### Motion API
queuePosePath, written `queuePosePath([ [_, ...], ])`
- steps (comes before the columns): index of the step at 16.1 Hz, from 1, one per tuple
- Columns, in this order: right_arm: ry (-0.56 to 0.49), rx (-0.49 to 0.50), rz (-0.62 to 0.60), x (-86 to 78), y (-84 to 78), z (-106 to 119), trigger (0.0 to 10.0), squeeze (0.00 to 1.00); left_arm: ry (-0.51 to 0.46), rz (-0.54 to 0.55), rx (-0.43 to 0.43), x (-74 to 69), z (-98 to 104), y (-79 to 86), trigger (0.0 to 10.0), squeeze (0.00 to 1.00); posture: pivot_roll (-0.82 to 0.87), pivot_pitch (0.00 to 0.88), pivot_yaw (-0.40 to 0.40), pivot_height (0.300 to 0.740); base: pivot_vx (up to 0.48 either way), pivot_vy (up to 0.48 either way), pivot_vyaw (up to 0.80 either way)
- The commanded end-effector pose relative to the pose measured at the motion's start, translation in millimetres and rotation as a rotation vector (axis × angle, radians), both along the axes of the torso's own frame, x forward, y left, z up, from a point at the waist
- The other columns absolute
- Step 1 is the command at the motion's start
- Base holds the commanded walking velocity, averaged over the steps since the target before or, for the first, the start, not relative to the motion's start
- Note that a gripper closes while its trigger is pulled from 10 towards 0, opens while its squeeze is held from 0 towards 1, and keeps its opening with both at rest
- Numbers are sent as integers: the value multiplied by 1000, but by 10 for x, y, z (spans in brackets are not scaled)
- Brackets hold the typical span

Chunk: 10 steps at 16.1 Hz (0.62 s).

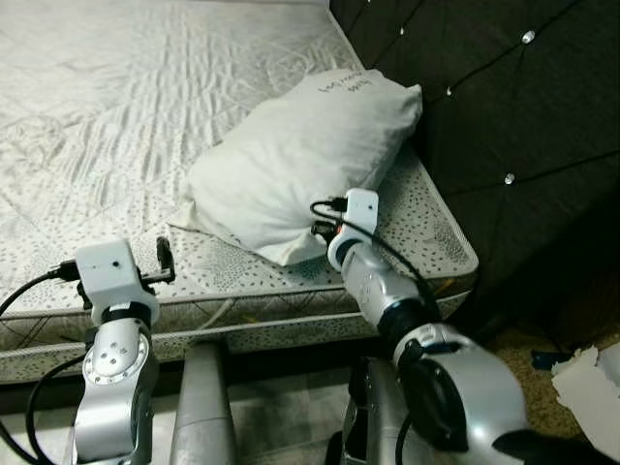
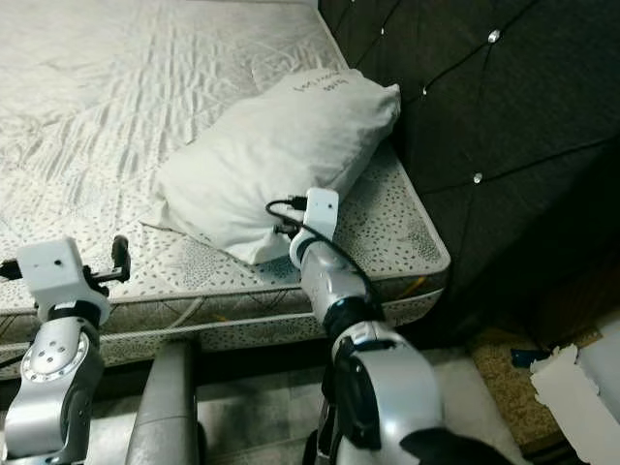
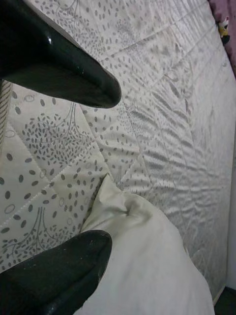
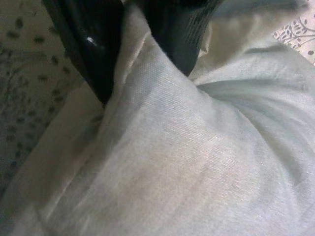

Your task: Clean up the room

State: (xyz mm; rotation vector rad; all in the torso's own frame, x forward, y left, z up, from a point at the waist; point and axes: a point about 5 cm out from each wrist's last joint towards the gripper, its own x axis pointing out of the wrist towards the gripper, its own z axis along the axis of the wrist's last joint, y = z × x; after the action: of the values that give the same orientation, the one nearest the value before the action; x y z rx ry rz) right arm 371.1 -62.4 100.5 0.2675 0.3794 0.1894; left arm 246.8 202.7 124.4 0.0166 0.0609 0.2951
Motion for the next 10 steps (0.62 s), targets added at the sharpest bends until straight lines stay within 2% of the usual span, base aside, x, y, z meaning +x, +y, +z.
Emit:
queuePosePath([
  [1, -134, -17, -50, 179, -191, 321, 0, 0, -3, 8, -2, 9, -6, -6, 10000, 0, 207, 0, -75, 556, 0, 0, 0],
  [3, -177, -69, -137, 278, -579, 454, 0, 0, -10, -5, -6, 67, -9, -35, 10000, 0, 190, 0, -65, 556, 0, 0, 0],
  [5, -203, -120, -203, 311, -887, 531, 0, 0, -18, -18, -11, 129, 3, -66, 10000, 0, 169, 0, -52, 556, 0, 0, 0],
  [6, -208, -139, -233, 311, -1010, 547, 0, 0, -20, -24, -13, 153, 0, -76, 10000, 0, 158, 0, -44, 556, 0, 0, 0],
  [7, -214, -167, -283, 297, -1214, 559, 0, 0, -23, -34, -14, 191, -5, -91, 10000, 0, 142, 0, -32, 556, 0, 0, 0],
  [8, -217, -190, -309, 280, -1329, 559, 0, 0, -26, -40, -14, 212, -6, -100, 10000, 0, 138, 0, -29, 556, 0, 0, 0],
  [10, -225, -257, -412, 200, -1750, 584, 0, 0, -37, -62, -14, 309, 8, -135, 10000, 0, 113, 0, -12, 556, 0, 0, 0],
])
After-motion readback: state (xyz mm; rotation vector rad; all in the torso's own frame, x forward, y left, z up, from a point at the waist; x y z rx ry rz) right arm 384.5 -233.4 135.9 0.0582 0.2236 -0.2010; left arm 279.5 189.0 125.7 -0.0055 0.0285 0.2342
